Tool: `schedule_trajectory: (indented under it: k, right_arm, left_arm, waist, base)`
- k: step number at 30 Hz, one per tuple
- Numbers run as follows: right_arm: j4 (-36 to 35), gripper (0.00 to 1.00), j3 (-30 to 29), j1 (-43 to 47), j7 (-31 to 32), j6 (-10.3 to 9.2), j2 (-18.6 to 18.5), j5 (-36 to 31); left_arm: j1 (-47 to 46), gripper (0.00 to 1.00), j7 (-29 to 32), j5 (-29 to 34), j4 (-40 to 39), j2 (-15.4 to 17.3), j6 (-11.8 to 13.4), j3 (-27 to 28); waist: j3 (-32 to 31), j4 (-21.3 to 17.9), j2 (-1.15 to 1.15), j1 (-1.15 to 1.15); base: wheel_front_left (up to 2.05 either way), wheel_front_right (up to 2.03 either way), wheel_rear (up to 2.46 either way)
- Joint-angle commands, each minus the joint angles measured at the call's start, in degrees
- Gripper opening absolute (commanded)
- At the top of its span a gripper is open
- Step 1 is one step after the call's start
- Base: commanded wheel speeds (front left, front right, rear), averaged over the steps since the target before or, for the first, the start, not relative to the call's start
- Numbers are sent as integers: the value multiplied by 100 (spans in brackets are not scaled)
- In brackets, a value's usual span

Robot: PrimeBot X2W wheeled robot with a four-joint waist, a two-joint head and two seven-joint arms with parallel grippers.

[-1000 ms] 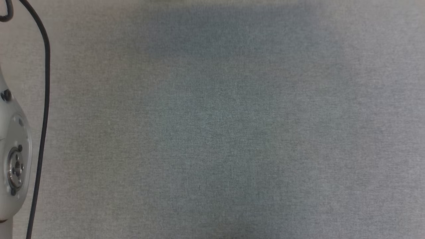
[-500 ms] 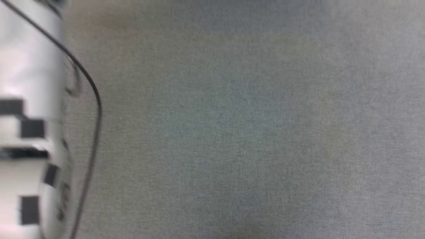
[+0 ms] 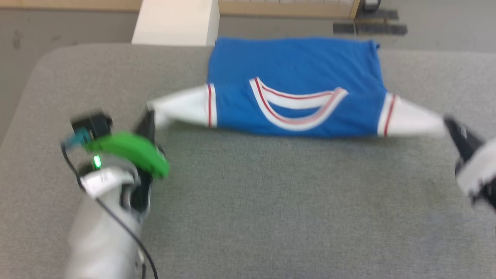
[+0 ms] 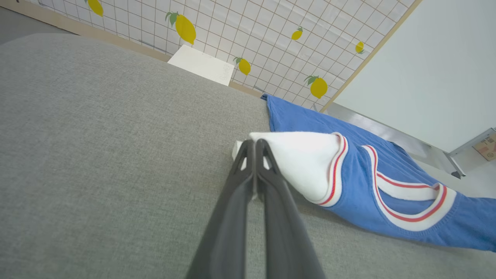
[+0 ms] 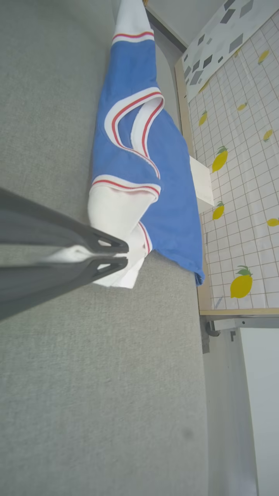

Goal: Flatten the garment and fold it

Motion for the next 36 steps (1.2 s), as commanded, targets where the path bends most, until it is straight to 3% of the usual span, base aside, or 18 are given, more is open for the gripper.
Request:
schedule_trajectory:
  k: [1,6,11,15,19,26,31,36]
  right_arm:
    - [-116,0,-197,379,4,20,85,14]
    - [-522,0,-837,1733,158,20,451,-150]
    - [-977,0,-1367,2793,440,20,798,-474]
    - [-1365,0,-1615,3413,758,20,909,-765]
    - [-1710,0,-1785,3700,1100,20,968,-1041]
    - [-1997,0,-1337,3406,2258,20,804,-1729]
    - [-1618,0,-715,2865,3280,20,721,-2434]
    - [-1075,0,-229,2454,3635,20,764,-2754]
  left_arm:
    - [372,0,87,-140,-172,-19,-35,-3]
    - [1632,0,684,-467,-783,-19,183,76]
    - [2753,0,1403,-616,-1480,161,759,199]
    - [3451,0,2073,-511,-1998,409,1276,150]
    - [3805,0,2356,-272,-2576,592,1635,58]
    - [3930,0,2409,-93,-3119,572,1841,-91]
    - [3880,0,2344,-86,-3247,486,1864,-146]
    - [3817,0,2289,-81,-3380,423,1876,-192]
  waist:
    - [-494,-3,0,0]
    - [-728,-41,0,0]
    - [-907,-85,0,0]
    - [-985,-112,0,0]
    - [-988,-130,0,0]
    - [-907,-214,0,0]
    - [-781,-242,0,0]
    - [-677,-218,0,0]
  base:
    - [0,0,0]
    - [0,0,0]
    - [0,0,0]
    - [0,0,0]
    - [0,0,0]
    - [0,0,0]
    - [0,0,0]
    - [0,0,0]
